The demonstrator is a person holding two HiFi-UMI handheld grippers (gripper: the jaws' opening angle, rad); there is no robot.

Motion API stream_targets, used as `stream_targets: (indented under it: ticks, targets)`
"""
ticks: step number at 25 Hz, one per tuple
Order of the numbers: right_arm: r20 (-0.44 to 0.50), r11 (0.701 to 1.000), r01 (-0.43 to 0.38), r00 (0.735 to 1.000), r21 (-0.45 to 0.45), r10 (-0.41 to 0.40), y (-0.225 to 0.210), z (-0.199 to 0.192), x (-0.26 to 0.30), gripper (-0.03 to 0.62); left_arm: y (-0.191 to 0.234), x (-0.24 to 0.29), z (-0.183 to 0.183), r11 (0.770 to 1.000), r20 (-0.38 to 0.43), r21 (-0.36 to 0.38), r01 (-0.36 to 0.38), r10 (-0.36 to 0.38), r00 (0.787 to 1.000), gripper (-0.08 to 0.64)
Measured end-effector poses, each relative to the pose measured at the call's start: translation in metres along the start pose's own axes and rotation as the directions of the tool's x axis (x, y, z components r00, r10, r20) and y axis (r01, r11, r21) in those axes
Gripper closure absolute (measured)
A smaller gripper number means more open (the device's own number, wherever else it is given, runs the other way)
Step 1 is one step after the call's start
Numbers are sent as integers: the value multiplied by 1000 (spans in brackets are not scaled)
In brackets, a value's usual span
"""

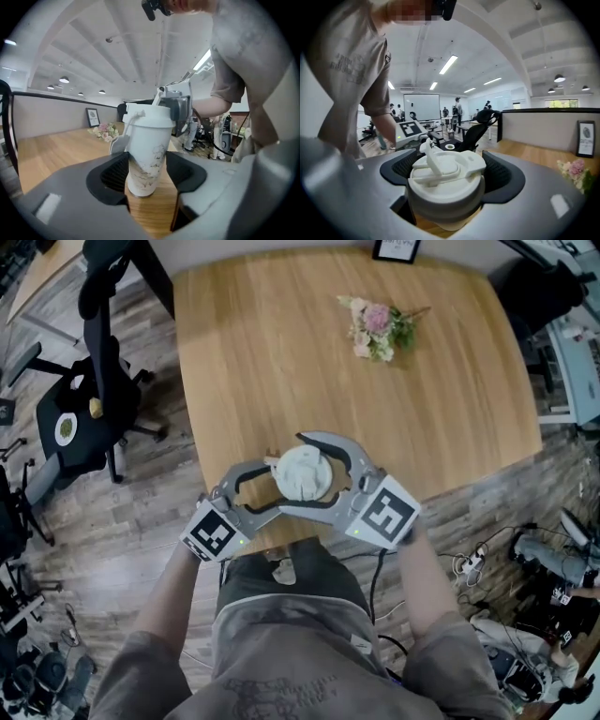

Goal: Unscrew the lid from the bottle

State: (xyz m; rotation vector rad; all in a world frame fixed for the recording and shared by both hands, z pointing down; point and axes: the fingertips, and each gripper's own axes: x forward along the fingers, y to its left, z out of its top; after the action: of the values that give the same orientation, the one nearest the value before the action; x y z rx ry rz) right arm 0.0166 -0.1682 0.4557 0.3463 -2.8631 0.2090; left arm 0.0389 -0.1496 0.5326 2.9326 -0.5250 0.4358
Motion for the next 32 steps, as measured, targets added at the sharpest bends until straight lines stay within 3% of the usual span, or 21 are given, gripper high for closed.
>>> stream_targets:
  ticks: [3,5,9,15,19,27,32]
  targets:
    - [-31,989,-140,990,-38,139,6,0,2,147,2,-2,-1,996,-20,-18,87,-88,996,318]
    - [-54,982,-182,982,-58,179,9,0,2,146,3,-3,0,993,-29,-23,113,-114,993,322]
    - [-46,987,-150,988,-53,147,6,1,1,144,3,-3,1,994,-30,-25,109,-110,994,324]
    - [-26,995,-97,995,26,97,4,-6,3,133,2,-3,0,995,-18,-36,94,-95,995,325]
    - [-70,991,-131,989,10,131,11,-14,9,51,2,-3,0,995,-16,-43,95,-96,995,327]
    - [-53,988,-146,988,-52,144,11,-16,15,54,3,-2,-1,994,-22,-39,99,-100,995,328]
    - [-111,986,-143,985,-82,134,9,-21,16,75,3,-2,-1,994,-20,-39,106,-107,994,330]
